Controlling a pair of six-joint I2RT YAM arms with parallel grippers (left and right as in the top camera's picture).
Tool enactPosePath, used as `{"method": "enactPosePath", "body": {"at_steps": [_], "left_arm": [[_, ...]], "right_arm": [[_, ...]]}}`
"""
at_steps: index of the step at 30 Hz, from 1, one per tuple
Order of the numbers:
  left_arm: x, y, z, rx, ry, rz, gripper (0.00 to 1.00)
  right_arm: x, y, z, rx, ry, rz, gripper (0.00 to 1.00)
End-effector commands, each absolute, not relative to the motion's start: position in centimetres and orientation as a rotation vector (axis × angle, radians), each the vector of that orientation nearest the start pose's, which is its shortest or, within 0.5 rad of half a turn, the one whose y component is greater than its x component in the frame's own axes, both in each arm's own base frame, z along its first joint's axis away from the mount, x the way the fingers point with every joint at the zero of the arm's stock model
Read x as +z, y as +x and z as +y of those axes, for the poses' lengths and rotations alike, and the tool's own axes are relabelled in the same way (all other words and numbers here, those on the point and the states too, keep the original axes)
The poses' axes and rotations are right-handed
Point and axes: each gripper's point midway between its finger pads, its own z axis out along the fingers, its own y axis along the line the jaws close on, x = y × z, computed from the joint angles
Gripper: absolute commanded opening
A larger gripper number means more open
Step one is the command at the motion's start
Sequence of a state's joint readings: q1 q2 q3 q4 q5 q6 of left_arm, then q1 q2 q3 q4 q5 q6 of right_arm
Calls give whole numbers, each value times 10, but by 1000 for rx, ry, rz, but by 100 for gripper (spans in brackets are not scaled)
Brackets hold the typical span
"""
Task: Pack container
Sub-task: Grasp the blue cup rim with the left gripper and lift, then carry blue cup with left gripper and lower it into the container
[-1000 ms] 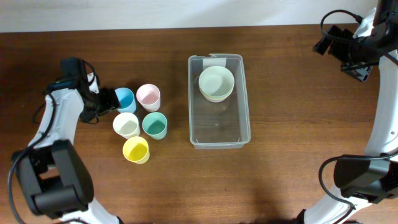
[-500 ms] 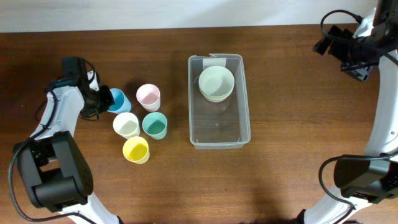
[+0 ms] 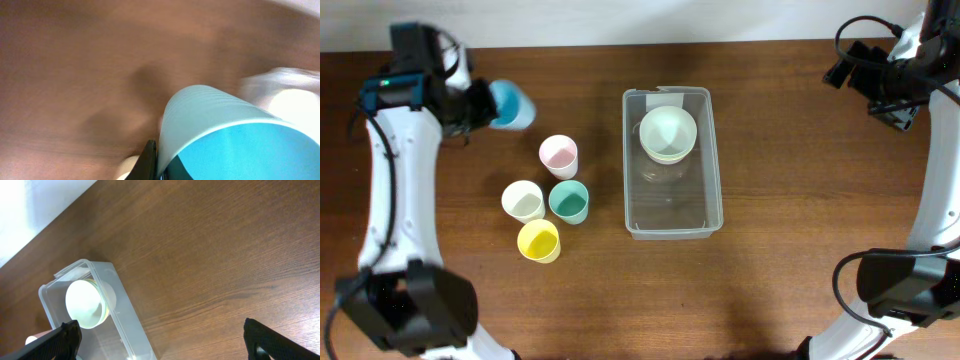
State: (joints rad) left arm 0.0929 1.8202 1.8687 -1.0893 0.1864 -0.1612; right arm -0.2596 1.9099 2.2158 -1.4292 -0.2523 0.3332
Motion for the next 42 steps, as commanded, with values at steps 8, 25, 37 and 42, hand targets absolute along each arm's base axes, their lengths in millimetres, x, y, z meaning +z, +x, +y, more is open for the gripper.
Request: {"method": "enactPosePath", "body": {"at_steps": [8, 25, 37, 42], "left_arm": [[253, 405, -187, -422, 485, 2550, 1], [98, 383, -308, -166, 1050, 2644, 1], [85, 416, -313, -62, 991, 2560, 8], [83, 411, -310, -57, 1002, 2584, 33]], "right_arm": [[279, 424, -70, 359, 711, 2579, 99], [279, 424, -70, 359, 711, 2579, 99], [279, 424, -70, 359, 711, 2579, 99], [279, 424, -70, 359, 711, 2579, 99]]}}
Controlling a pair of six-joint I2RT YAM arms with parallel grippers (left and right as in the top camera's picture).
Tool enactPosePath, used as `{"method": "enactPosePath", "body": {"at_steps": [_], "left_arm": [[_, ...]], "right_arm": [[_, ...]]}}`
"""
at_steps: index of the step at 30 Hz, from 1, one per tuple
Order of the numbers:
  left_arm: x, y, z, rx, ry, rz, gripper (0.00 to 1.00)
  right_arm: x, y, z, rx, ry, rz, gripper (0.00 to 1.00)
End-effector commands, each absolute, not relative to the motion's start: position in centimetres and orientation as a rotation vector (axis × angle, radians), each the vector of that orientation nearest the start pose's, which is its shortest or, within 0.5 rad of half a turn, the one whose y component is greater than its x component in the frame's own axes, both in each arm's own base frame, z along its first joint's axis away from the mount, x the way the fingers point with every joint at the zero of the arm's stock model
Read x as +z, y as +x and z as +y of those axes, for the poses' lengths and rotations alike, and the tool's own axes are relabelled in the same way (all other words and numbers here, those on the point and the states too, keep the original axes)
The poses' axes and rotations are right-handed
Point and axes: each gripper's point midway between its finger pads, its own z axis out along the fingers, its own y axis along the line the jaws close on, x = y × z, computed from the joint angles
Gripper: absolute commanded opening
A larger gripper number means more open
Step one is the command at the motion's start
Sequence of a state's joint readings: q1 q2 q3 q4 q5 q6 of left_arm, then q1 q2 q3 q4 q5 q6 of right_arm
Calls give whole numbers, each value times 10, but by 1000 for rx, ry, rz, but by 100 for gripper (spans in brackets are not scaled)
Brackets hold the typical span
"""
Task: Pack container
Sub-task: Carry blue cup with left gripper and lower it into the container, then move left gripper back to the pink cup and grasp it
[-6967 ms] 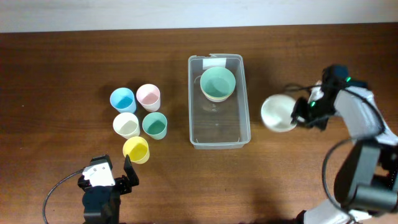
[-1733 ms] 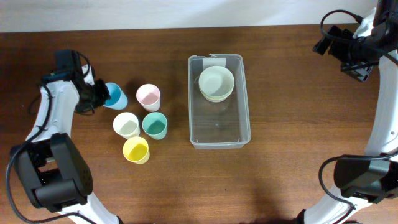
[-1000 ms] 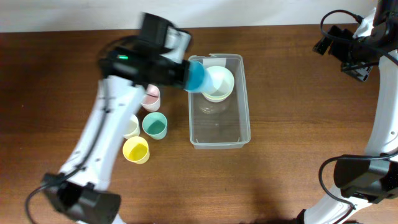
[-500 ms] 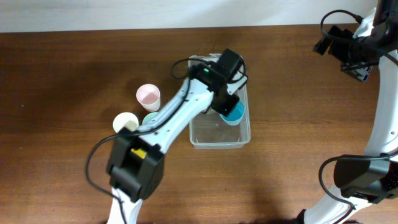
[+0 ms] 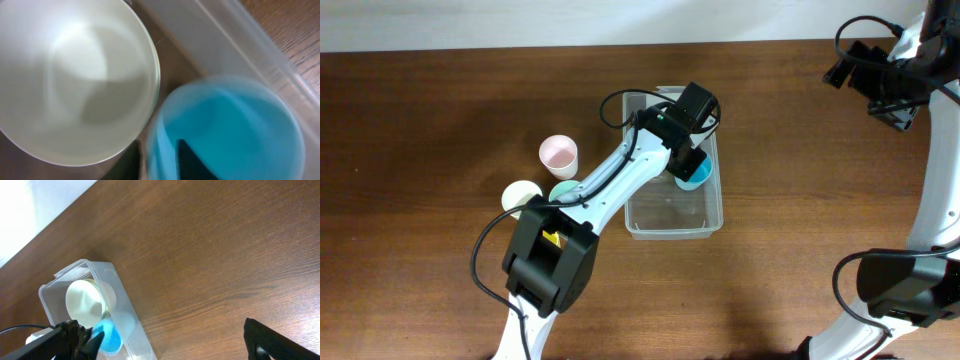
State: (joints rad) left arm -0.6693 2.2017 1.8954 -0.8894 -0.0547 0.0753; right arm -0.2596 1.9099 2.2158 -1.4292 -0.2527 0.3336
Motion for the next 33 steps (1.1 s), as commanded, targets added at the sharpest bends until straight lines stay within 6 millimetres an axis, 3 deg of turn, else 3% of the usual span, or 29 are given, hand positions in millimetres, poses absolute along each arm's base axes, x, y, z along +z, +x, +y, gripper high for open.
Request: {"method": "enactPosePath", "body": {"at_steps": [1, 4, 7, 10, 12, 14, 16, 18, 20, 27, 33], "left_arm": [[82, 409, -308, -53, 1006, 2593, 33], [85, 402, -302, -37, 1014, 2634, 33], [105, 398, -296, -28, 990, 2673, 34], [145, 399, -285, -23, 962, 2684, 40], [179, 402, -273, -9, 918, 2674, 49], [211, 408, -256, 16, 835, 2658, 52], [236, 414, -235, 15, 764, 2646, 63], [248, 419, -216, 20, 695, 2655, 67], [249, 425, -190, 32, 618, 2692, 74], [218, 439, -98, 61, 298, 2888, 74], [171, 430, -64, -74, 151, 3058, 74]], "right_arm": [[279, 424, -70, 359, 711, 2579, 99], [279, 424, -70, 359, 711, 2579, 99], [279, 424, -70, 359, 711, 2579, 99], [279, 424, -70, 359, 711, 2579, 99], [279, 424, -70, 359, 711, 2579, 99], [279, 424, -70, 359, 711, 2579, 99], [279, 424, -70, 359, 711, 2579, 99], [279, 424, -70, 359, 712, 2579, 99], [279, 424, -70, 359, 711, 2579, 99], [279, 424, -70, 359, 712, 2579, 99], [279, 424, -70, 359, 711, 2579, 99]]}}
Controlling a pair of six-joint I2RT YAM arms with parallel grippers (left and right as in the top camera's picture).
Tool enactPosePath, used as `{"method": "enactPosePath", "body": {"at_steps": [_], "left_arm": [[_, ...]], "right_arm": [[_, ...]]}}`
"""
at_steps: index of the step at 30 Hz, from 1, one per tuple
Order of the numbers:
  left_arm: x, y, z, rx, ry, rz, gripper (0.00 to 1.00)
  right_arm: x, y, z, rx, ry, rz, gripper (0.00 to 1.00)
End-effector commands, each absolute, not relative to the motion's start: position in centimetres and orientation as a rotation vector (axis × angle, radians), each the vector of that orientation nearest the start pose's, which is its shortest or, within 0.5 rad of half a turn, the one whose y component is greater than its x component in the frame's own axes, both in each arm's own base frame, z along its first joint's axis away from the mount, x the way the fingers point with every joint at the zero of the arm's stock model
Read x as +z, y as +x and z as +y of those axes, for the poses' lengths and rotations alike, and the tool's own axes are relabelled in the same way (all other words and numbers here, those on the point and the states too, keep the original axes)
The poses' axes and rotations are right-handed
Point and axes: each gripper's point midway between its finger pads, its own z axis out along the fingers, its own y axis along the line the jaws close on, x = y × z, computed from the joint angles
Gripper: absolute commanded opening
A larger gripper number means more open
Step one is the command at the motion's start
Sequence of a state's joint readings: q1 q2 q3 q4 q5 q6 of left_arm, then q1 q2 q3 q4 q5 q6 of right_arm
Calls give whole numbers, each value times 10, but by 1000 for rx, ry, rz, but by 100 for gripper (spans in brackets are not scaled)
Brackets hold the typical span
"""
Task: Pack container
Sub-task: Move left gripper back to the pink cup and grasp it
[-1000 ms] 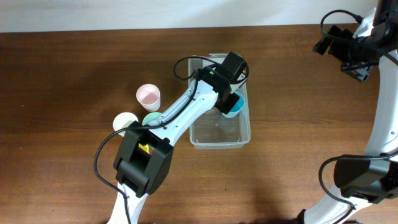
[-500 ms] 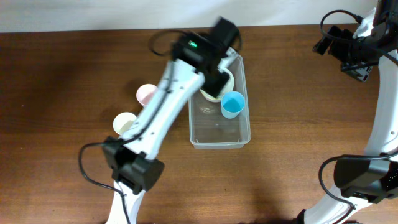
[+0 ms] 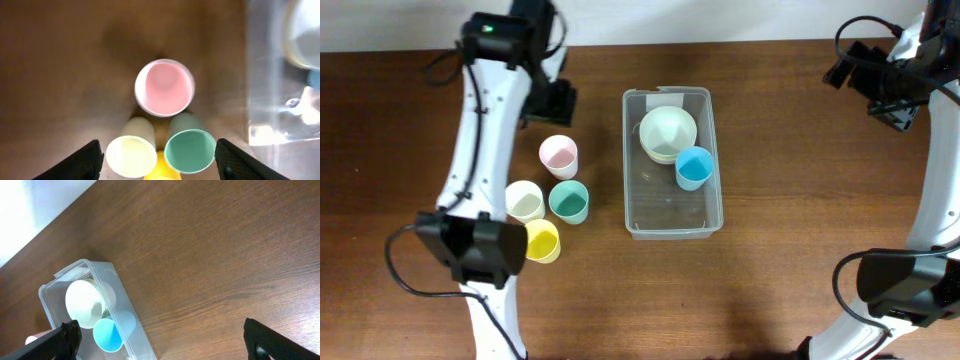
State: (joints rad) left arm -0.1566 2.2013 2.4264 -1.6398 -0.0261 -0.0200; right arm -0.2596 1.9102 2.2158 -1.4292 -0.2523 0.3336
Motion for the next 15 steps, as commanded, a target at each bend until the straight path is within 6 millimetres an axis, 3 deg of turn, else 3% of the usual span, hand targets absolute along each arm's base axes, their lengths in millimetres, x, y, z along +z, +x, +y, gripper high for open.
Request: {"method": "enactPosePath", "body": {"at_steps": [1, 11, 15], "left_arm": [[163, 430, -59, -71, 144, 3072, 74], [72, 420, -41, -62, 118, 3184, 71], [52, 420, -41, -63, 116, 3176, 60]], "right_arm": [[279, 424, -70, 359, 711, 2579, 99], [279, 424, -70, 359, 711, 2579, 99], [279, 424, -70, 359, 711, 2579, 99]]}}
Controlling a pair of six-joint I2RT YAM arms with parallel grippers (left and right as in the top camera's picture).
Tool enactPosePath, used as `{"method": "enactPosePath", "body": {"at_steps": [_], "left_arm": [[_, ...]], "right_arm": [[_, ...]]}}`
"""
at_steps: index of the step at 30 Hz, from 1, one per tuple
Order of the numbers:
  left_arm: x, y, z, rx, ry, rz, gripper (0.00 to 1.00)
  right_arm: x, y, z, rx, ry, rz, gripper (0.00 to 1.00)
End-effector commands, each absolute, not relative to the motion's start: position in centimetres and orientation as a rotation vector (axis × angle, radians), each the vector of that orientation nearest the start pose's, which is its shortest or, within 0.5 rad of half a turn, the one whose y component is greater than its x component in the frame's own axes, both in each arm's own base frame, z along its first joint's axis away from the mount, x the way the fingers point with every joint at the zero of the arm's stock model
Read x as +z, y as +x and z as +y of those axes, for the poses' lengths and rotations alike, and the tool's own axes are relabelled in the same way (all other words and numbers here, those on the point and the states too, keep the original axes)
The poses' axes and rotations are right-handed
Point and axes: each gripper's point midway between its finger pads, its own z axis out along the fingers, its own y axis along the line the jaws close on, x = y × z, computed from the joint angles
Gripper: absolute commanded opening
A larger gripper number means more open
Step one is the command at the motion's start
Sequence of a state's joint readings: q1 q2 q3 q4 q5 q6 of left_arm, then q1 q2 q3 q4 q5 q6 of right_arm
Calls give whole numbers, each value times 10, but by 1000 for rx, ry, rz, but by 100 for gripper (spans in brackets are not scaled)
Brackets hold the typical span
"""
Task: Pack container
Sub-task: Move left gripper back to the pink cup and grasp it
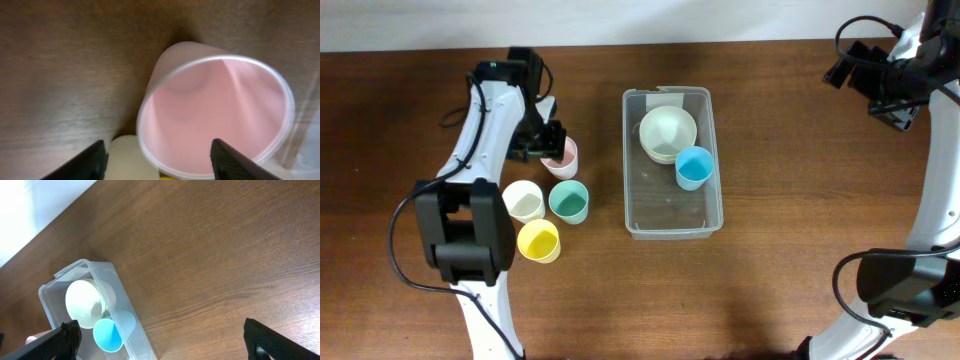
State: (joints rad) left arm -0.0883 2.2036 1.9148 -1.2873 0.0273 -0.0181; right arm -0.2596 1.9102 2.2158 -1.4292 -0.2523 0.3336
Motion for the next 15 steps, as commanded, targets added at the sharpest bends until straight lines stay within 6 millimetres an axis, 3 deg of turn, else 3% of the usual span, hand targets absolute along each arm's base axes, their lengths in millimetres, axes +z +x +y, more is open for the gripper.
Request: {"method": "enactPosePath", "body": {"at_steps": [1, 4, 6, 8, 12, 15], "left_arm": [[49, 421, -41, -63, 115, 3170, 56], [44, 425, -41, -63, 113, 3153, 50], [43, 428, -41, -64, 113, 3144, 29], [43, 428, -41, -65, 113, 3142, 0], [46, 432, -36, -22, 109, 3129, 1], [61, 435, -32, -8, 102, 3118, 0]], "right_arm": [[279, 424, -70, 359, 711, 2579, 99], [279, 424, -70, 359, 711, 2579, 99], [279, 424, -70, 359, 711, 2579, 99], [279, 424, -70, 359, 711, 2579, 99], [279, 424, -70, 359, 711, 2579, 99], [279, 424, -70, 359, 711, 2579, 99]]}}
